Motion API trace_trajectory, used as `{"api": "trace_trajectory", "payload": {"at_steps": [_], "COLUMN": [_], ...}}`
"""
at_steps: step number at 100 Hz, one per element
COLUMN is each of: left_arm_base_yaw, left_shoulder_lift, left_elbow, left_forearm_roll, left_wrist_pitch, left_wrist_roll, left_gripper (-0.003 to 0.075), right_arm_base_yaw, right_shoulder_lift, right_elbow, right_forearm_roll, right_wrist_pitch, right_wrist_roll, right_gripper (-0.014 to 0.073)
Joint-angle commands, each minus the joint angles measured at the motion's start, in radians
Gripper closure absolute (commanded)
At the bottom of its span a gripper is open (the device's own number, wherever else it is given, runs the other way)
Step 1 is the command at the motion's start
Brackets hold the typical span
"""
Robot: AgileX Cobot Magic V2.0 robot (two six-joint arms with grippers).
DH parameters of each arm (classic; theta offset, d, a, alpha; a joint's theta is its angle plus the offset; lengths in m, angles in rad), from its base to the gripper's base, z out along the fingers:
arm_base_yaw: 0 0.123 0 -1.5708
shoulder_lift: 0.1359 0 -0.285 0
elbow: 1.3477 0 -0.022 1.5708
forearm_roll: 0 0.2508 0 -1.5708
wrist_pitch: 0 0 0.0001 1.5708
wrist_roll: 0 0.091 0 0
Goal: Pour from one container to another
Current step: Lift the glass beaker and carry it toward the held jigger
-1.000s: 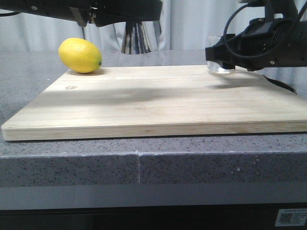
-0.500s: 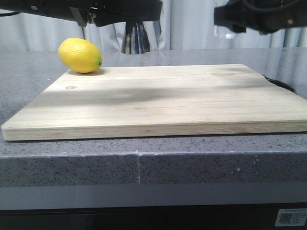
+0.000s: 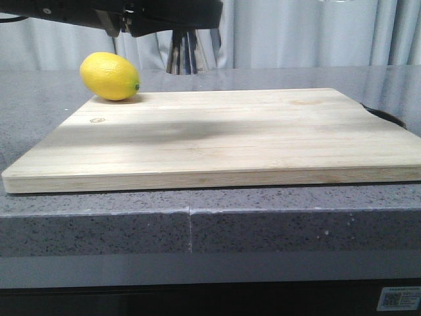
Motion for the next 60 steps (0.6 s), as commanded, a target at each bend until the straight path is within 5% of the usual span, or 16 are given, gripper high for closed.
{"api": "trace_trajectory", "payload": {"at_steps": [1,60], "left_arm_base_yaw": [-0.011,-0.011], "left_shoulder_lift": [-0.052,-0.052], "left_elbow": [-0.029,-0.029], "left_forearm_roll": [-0.079,-0.079], "left_wrist_pitch": [0.106,0.104], "left_wrist_roll": [-0.006,-0.006], "left_gripper": [0.0739,0.0739], "right_arm_base_yaw": [0.022,0.220], "right_shoulder_lift": [-0.056,-0.074], "right_elbow": [-0.029,-0.211], "right_forearm_roll": [-0.004,-0.105], "right_wrist_pitch": [-0.050,0.189], "right_wrist_roll": [-0.002,-0.002], "right_gripper": [0.0383,0.0383]}}
